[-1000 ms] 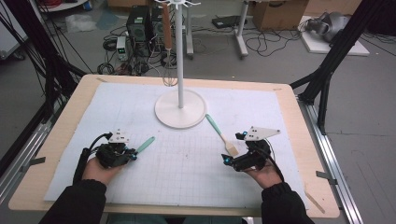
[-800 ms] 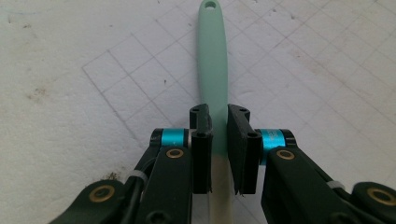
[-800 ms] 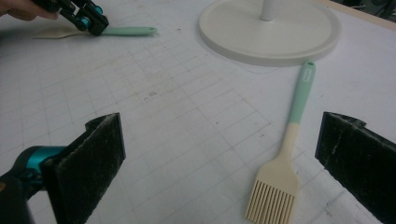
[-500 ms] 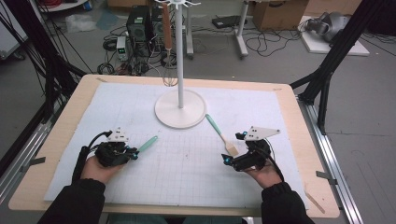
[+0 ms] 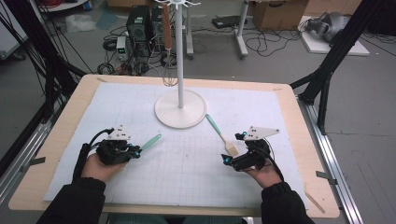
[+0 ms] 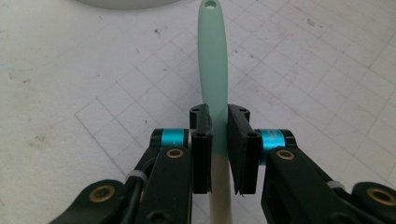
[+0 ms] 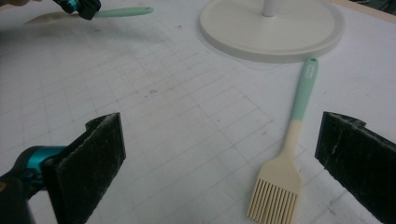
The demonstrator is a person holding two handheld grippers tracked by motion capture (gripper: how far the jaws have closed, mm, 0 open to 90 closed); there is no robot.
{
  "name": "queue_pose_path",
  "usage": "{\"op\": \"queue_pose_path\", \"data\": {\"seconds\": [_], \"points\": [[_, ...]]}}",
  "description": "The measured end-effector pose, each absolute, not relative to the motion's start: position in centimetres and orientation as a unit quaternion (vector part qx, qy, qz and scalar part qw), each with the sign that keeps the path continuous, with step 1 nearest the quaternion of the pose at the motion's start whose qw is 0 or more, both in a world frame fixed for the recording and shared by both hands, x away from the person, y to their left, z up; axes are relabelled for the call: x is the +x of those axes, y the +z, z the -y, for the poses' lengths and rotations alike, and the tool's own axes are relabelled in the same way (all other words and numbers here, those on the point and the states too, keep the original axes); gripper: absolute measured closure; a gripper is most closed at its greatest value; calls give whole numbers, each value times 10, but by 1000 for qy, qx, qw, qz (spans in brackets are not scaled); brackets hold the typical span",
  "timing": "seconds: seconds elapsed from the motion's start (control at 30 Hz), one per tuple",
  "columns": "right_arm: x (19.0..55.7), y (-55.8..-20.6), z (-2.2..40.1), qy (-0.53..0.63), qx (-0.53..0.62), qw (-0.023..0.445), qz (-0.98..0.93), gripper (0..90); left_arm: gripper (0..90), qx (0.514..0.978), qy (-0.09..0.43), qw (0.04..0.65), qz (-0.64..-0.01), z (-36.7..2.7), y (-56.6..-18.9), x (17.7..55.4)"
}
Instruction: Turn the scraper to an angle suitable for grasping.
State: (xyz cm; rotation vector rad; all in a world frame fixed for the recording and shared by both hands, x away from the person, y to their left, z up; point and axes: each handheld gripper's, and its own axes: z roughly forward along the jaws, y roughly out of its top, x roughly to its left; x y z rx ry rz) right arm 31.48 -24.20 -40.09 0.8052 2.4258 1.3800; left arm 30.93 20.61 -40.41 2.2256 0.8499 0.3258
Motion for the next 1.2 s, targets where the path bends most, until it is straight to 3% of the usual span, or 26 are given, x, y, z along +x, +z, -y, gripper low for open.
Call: {"op": "queue_pose_path", "data": {"seconds": [1.2], "points": [[321, -404, 238, 482, 281, 86, -825, 10, 799, 861, 120, 394, -298, -202, -385, 314]]}}
